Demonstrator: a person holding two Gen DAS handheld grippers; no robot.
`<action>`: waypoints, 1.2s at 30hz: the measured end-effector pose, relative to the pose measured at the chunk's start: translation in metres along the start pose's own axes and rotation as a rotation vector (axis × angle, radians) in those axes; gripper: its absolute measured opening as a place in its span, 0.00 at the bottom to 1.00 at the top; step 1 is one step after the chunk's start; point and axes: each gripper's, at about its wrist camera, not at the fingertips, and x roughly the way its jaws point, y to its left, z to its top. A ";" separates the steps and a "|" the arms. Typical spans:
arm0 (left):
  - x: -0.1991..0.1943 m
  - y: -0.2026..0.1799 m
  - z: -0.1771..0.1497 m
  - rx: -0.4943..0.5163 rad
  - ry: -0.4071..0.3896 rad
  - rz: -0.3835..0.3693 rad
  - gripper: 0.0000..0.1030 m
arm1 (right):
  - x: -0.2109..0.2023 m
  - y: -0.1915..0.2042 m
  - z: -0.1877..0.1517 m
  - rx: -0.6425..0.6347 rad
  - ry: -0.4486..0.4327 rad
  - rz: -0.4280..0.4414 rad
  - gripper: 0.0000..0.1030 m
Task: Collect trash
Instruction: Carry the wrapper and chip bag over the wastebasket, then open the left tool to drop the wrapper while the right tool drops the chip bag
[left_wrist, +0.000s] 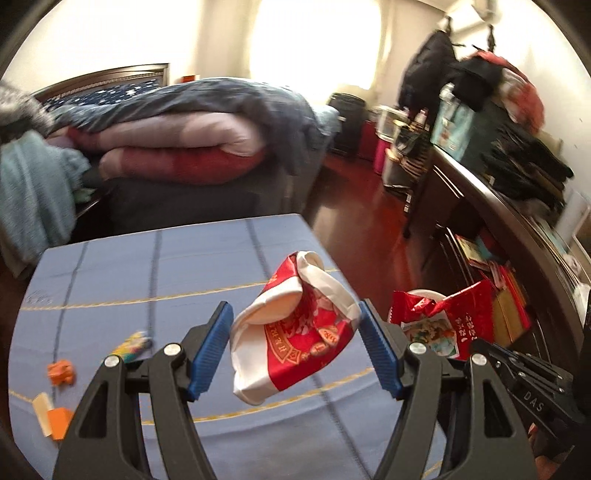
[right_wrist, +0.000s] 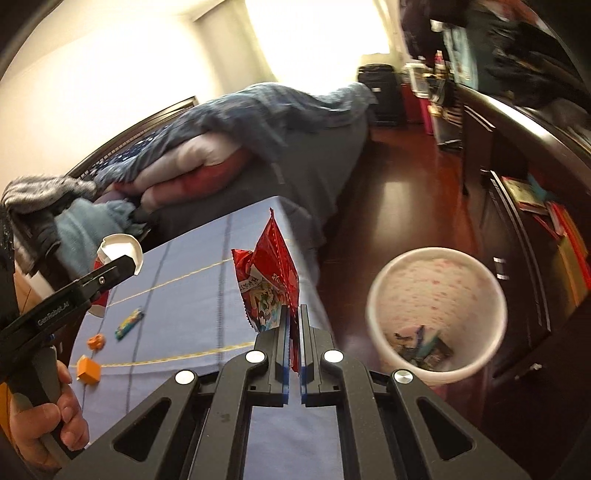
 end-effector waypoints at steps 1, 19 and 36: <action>0.003 -0.009 0.000 0.014 0.004 -0.011 0.67 | -0.002 -0.007 0.000 0.012 -0.004 -0.009 0.04; 0.059 -0.138 0.002 0.229 0.055 -0.186 0.67 | -0.017 -0.114 0.002 0.180 -0.046 -0.188 0.04; 0.161 -0.205 -0.017 0.275 0.229 -0.332 0.69 | 0.032 -0.170 0.002 0.246 -0.009 -0.357 0.09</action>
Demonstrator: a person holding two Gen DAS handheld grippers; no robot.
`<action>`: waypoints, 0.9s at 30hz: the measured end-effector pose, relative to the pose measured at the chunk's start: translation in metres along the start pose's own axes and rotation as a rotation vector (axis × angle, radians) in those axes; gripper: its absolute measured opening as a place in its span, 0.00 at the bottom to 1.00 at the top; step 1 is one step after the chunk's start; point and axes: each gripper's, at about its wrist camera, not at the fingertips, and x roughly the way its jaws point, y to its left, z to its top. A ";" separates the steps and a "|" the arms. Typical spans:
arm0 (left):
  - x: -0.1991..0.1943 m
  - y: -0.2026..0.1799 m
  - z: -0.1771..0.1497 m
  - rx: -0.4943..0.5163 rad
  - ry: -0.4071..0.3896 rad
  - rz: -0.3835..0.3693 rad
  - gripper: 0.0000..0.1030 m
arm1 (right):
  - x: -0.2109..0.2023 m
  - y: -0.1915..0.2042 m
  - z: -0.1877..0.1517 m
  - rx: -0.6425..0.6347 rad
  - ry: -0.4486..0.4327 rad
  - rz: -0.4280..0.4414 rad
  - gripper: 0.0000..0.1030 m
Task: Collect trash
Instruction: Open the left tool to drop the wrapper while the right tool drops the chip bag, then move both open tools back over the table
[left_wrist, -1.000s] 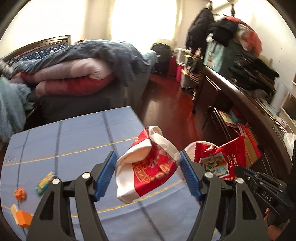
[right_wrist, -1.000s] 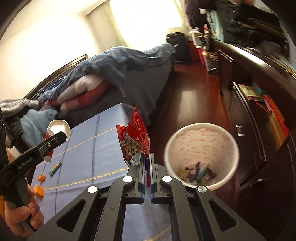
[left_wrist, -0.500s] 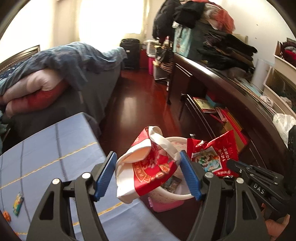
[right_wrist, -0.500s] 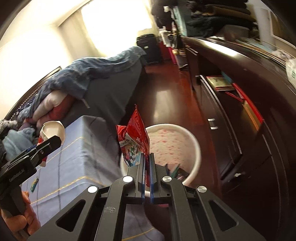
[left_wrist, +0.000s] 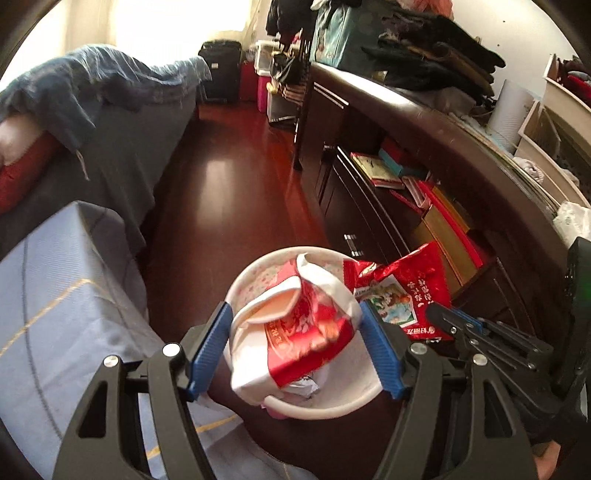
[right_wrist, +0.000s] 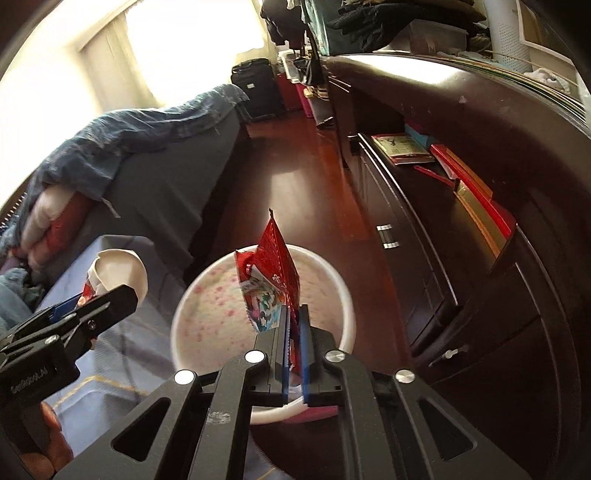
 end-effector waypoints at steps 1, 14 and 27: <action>0.007 0.002 0.001 -0.009 0.011 -0.013 0.72 | 0.003 -0.001 0.001 0.005 -0.001 -0.008 0.13; -0.009 0.028 0.002 -0.081 -0.035 -0.045 0.95 | 0.008 0.007 -0.007 0.004 0.024 -0.009 0.36; -0.121 0.093 -0.038 -0.170 -0.126 0.196 0.96 | -0.046 0.094 -0.037 -0.156 0.013 0.123 0.77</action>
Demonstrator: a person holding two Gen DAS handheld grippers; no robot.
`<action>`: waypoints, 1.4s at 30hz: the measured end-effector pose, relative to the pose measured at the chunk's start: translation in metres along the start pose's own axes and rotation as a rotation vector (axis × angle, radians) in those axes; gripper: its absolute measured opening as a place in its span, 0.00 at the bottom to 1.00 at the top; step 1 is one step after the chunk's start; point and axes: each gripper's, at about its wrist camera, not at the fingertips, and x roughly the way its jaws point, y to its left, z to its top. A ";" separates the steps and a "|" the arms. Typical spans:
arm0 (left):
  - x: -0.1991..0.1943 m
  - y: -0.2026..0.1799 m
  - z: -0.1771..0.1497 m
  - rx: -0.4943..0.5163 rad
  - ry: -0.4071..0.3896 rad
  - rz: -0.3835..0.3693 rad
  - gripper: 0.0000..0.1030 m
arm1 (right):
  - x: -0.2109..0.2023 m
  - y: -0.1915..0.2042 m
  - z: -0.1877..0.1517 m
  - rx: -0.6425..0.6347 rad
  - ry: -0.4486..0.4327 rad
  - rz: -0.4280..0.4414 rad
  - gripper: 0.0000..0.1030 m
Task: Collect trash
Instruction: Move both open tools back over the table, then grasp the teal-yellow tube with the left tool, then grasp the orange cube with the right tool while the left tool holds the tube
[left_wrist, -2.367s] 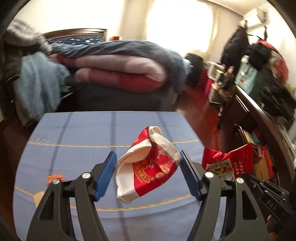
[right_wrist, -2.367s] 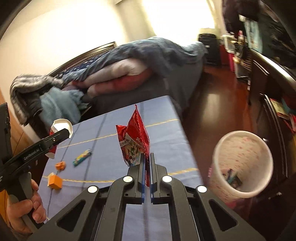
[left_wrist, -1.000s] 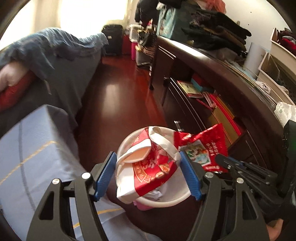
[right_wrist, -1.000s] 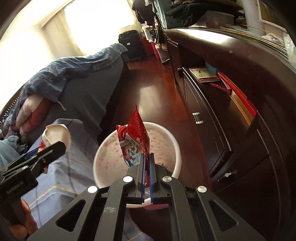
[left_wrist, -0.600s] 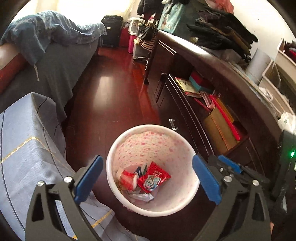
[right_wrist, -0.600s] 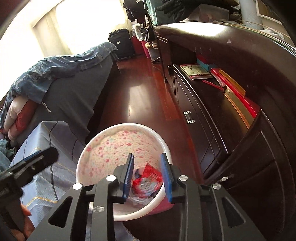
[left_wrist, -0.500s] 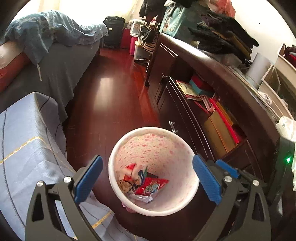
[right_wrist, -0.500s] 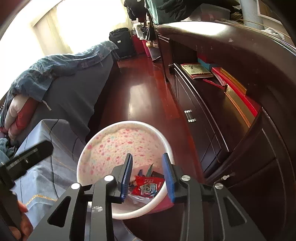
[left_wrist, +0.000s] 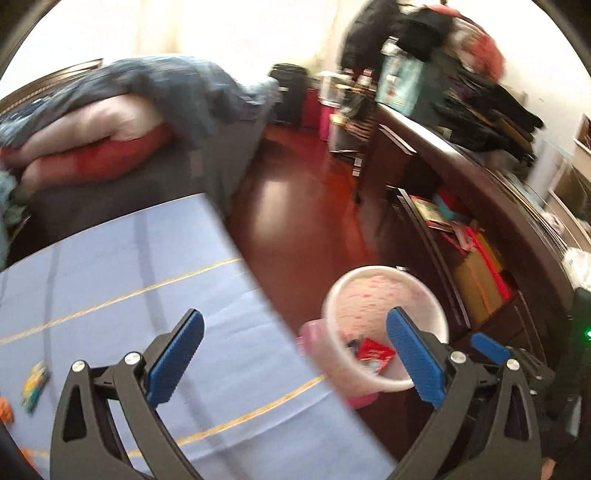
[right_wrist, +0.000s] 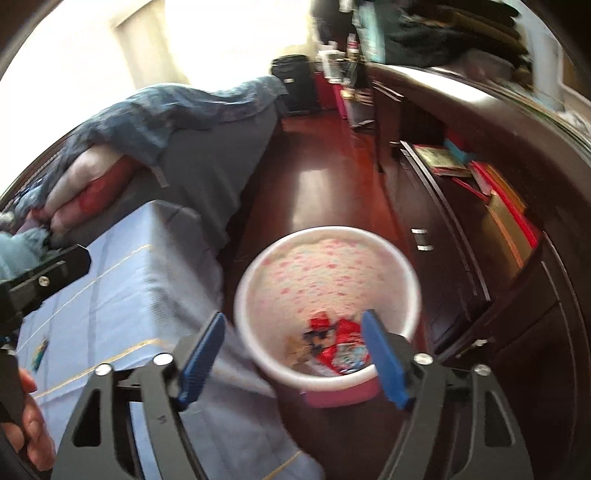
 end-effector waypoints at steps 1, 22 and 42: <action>-0.008 0.014 -0.005 -0.023 -0.001 0.041 0.96 | -0.005 0.011 -0.002 -0.019 -0.001 0.020 0.80; -0.040 0.226 -0.072 -0.577 0.060 0.561 0.96 | -0.034 0.155 -0.034 -0.286 0.040 0.259 0.85; -0.033 0.231 -0.077 -0.579 0.045 0.545 0.79 | -0.036 0.193 -0.036 -0.340 0.054 0.319 0.85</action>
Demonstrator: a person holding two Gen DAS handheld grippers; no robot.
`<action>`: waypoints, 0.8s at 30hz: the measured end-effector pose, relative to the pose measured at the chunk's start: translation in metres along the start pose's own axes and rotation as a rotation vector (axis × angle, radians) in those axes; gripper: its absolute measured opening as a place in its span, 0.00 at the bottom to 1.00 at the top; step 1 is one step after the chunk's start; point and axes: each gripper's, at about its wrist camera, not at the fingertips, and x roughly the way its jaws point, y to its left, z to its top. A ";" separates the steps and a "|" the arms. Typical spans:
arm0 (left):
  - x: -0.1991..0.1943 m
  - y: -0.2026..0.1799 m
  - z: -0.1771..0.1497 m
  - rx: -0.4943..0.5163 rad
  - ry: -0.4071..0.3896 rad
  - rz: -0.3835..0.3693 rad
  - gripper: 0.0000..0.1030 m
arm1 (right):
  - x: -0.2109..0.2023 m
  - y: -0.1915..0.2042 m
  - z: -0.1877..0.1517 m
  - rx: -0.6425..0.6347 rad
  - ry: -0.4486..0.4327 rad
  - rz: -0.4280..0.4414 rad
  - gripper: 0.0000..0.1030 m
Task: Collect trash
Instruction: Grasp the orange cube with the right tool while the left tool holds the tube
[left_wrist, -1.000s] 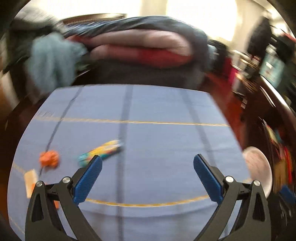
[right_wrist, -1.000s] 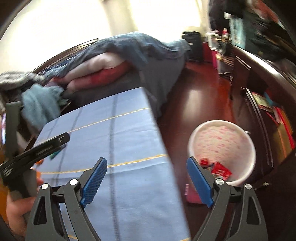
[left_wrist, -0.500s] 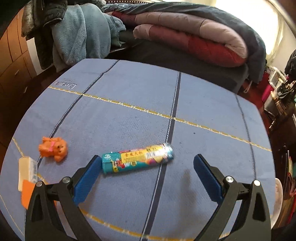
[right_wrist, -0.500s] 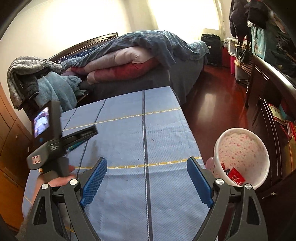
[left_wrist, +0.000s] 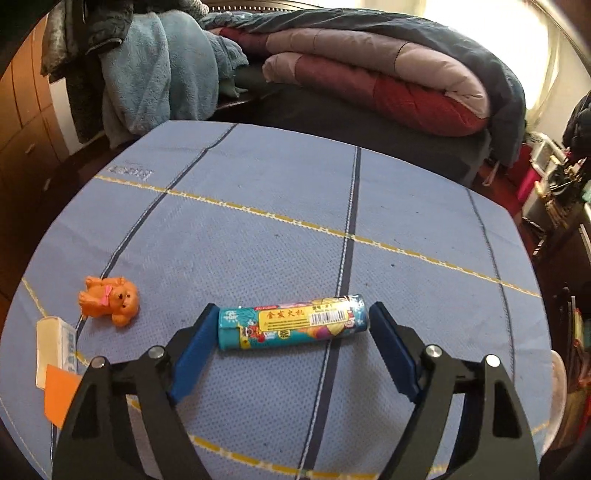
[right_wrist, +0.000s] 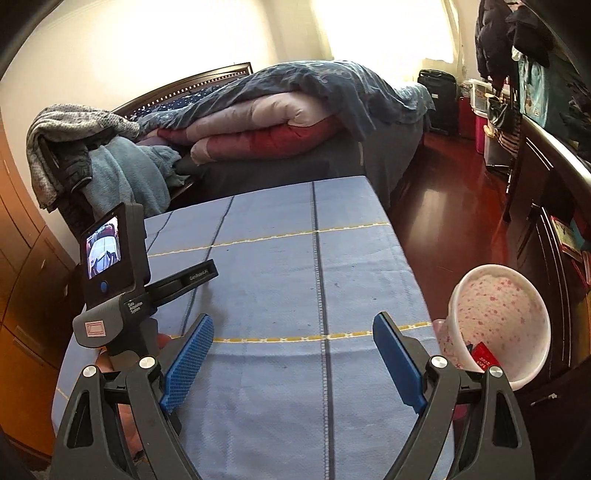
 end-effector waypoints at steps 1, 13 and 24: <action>-0.004 0.003 0.000 -0.001 -0.002 -0.013 0.79 | 0.001 0.003 0.000 -0.002 0.003 0.002 0.85; -0.079 0.075 0.017 -0.026 -0.166 -0.013 0.79 | 0.040 0.077 -0.016 -0.083 0.105 0.111 0.85; -0.110 0.186 0.024 -0.125 -0.231 0.127 0.80 | 0.090 0.180 -0.039 -0.173 0.196 0.317 0.85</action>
